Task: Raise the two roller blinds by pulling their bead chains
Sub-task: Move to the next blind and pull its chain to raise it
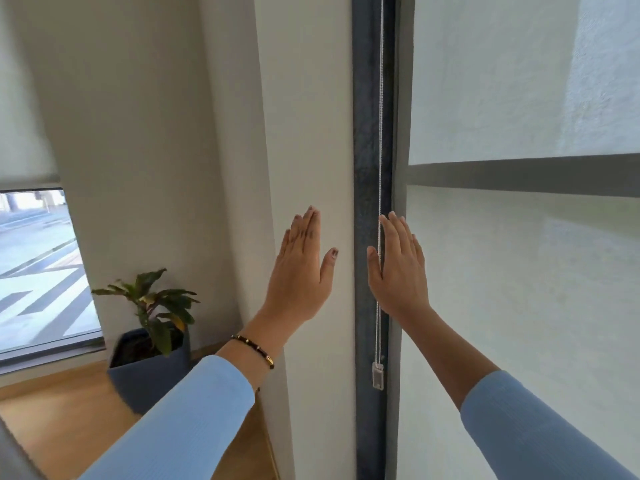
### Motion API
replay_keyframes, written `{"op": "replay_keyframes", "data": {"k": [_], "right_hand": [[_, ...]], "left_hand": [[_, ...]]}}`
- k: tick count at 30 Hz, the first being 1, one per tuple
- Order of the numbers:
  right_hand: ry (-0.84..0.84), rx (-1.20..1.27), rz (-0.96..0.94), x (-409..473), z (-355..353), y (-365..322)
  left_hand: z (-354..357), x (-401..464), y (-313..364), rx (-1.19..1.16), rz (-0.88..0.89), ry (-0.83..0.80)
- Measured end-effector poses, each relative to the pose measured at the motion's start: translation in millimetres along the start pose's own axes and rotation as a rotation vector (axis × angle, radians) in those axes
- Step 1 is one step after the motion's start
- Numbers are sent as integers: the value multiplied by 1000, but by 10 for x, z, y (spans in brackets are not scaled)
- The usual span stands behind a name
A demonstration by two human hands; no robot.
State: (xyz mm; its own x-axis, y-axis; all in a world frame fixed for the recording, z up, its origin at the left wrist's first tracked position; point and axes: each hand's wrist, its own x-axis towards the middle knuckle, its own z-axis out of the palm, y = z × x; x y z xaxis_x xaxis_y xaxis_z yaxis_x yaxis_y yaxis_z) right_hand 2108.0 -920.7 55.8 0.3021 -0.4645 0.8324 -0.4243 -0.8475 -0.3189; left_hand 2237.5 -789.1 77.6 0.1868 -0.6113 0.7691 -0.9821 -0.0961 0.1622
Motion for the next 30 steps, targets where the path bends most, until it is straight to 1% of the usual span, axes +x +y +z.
{"op": "replay_keyframes", "data": {"k": [3,7,9,12,15,19,22,26,30], "right_hand": [[35,101,124,362,405,233],[42,334,411,886,846,609],[26,356,482,1145,1078,836],[-22,382,556,1423,1450,1142],[-8,356,569,1563,1798,1431],[179,343,551,1591,2031,1584],[278,344,527,1514,2033,1544],[331,425,585,1291,1905,1295],[298,293,542,896,1896,773]], "left_hand": [[308,393,-274,-315,-72,-45],[721,906,-505,-745,-341,-65],[947,1141,-606,-873,-433,-81],[1238,1444,-755,-1020,-508,-113],[1444,1722,-894,-1064,-497,-137],[1626,2060,-988,-1089,-404,-287],[1704,2218,-1033,-1133,-340,-330],[1772,2304,-1069,-1198,-299,-370],[1700,2408,-1002,-1275,-205,-426]]}}
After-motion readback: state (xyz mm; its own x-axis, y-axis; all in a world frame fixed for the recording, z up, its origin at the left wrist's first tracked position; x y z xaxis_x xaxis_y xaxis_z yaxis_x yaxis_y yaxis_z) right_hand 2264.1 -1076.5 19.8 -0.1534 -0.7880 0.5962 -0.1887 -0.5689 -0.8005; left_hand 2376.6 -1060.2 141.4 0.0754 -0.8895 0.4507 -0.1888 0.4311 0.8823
